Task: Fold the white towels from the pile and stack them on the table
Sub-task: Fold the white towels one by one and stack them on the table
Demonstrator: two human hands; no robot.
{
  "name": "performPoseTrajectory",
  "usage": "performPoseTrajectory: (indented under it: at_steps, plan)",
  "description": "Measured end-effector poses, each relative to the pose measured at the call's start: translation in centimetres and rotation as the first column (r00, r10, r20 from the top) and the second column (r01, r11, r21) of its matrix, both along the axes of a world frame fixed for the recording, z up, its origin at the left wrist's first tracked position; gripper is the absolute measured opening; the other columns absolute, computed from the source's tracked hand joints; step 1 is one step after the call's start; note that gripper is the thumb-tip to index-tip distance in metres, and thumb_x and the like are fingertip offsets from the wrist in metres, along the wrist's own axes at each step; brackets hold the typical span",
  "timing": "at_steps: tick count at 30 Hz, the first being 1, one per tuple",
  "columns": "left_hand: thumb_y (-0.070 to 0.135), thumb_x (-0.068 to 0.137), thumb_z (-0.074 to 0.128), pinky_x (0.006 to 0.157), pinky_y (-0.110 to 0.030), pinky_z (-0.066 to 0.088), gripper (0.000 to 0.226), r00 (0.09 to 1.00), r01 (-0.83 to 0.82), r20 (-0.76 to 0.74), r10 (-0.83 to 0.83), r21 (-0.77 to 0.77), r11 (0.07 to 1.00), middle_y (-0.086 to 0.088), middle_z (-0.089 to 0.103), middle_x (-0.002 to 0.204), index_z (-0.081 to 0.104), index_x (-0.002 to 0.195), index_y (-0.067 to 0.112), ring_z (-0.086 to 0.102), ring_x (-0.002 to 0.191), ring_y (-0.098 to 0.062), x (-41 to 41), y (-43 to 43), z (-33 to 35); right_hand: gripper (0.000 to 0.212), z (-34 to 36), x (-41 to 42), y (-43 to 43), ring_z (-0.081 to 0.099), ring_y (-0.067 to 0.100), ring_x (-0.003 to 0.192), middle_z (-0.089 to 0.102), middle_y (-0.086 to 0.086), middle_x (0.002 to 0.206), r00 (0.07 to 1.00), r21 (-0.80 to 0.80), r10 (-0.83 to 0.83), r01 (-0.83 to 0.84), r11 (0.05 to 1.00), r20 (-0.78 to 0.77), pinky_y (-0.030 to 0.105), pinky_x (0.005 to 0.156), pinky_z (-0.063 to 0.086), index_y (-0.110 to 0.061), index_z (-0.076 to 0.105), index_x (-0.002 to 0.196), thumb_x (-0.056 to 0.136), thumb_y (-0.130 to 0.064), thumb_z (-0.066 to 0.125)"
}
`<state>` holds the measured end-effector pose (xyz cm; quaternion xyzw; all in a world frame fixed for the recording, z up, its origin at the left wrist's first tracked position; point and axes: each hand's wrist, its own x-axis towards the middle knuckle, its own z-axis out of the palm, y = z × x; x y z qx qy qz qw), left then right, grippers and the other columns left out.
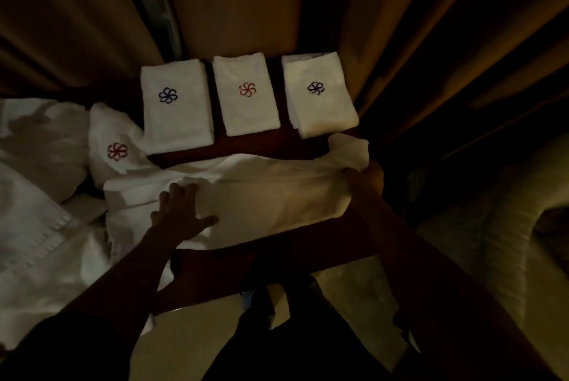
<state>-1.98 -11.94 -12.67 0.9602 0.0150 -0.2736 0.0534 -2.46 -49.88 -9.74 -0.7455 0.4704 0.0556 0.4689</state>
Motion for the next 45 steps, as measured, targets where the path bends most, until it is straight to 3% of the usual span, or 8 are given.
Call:
performPoseTrajectory:
  at_steps: [10,15,18,22,25,32,38,45]
  plan:
    - [0.075,0.065,0.072,0.101,-0.060,0.039,0.099,0.998,-0.040,-0.036,0.041,0.035,0.999,-0.007,0.024,0.147,0.028,0.144,0.035,0.029,0.136,-0.037,0.4,0.0,0.9,0.069,-0.4,-2.5,-2.8,0.049,0.030,0.118,0.033,0.013,0.146,0.999,-0.123,-0.001,0.006,0.992,0.043,0.038,0.092,0.051,-0.019,0.044,0.142,0.082,-0.006,0.076]
    - [0.076,0.069,0.067,0.102,-0.056,0.040,0.100,0.999,0.014,-0.039,-0.009,0.122,0.992,-0.013,0.025,0.149,0.026,0.147,0.027,0.032,0.135,-0.040,1.2,-0.9,0.9,0.059,-5.1,-3.5,-4.3,0.058,0.034,0.119,0.056,0.012,0.135,0.977,-0.048,0.204,-0.207,0.977,-0.054,0.047,0.090,0.056,-0.025,0.053,0.137,0.082,-0.047,0.056]
    - [0.068,0.085,0.055,0.103,-0.052,0.039,0.080,1.000,0.016,-0.002,-0.016,0.162,0.987,-0.015,0.029,0.149,0.039,0.144,0.017,0.034,0.133,-0.038,2.0,-2.3,1.3,0.040,-2.5,-2.7,-3.8,0.064,0.033,0.105,0.061,0.012,0.124,0.997,0.078,0.035,-0.041,0.996,0.074,0.054,0.086,0.057,-0.016,0.060,0.127,0.089,-0.029,0.057]
    - [0.041,0.087,0.065,0.093,-0.052,0.048,0.050,0.982,0.081,0.164,-0.088,0.047,0.996,-0.019,0.046,0.134,0.058,0.124,0.008,0.044,0.124,-0.040,3.0,-4.4,1.5,0.021,-0.4,-1.1,-3.6,0.062,0.019,0.084,0.065,0.008,0.115,0.997,0.048,0.030,-0.033,0.998,0.067,0.032,0.064,0.054,-0.017,0.061,0.115,0.094,-0.017,0.055]
    - [0.029,0.082,0.073,0.086,-0.054,0.052,0.044,0.953,0.204,0.236,-0.190,-0.037,0.978,-0.020,0.053,0.123,0.062,0.118,0.006,0.051,0.115,-0.041,3.4,-6.4,1.6,0.046,-0.5,-0.4,-3.3,0.060,0.017,0.090,0.058,0.006,0.127,0.986,-0.075,0.165,-0.162,0.984,0.036,0.024,0.057,0.048,-0.020,0.044,0.139,0.096,-0.026,0.059]
    - [0.035,0.088,0.068,0.112,-0.054,0.034,0.083,0.921,0.365,0.191,-0.340,-0.114,0.924,-0.007,0.025,0.161,0.023,0.156,0.016,0.025,0.148,-0.028,4.2,-10.6,1.1,0.079,0.2,1.0,-3.2,0.016,0.031,0.148,0.011,0.002,0.162,0.771,-0.237,0.565,-0.632,0.738,-0.295,0.057,0.117,0.025,-0.045,0.034,0.149,0.082,-0.034,0.075]
    - [0.055,0.092,0.056,0.121,-0.054,0.017,0.095,0.901,0.432,-0.043,-0.432,-0.008,0.902,-0.004,-0.008,0.167,-0.003,0.159,0.024,-0.004,0.154,-0.025,4.5,-11.2,-0.9,0.047,0.5,0.8,-5.0,0.061,0.018,0.104,0.055,-0.001,0.119,0.837,-0.064,0.547,-0.548,0.834,-0.035,0.037,0.079,0.060,-0.020,0.057,0.121,0.080,-0.014,0.079]
    - [0.064,0.088,0.056,0.119,-0.059,0.019,0.103,0.913,0.402,-0.123,-0.388,0.118,0.908,-0.004,-0.017,0.165,-0.010,0.157,0.025,-0.007,0.152,-0.037,5.0,-12.5,-0.1,0.050,0.4,-1.1,-7.5,0.058,0.028,0.116,0.055,0.009,0.132,0.917,-0.275,0.394,-0.394,0.877,-0.059,0.040,0.090,0.054,-0.020,0.049,0.140,0.093,-0.026,0.066]
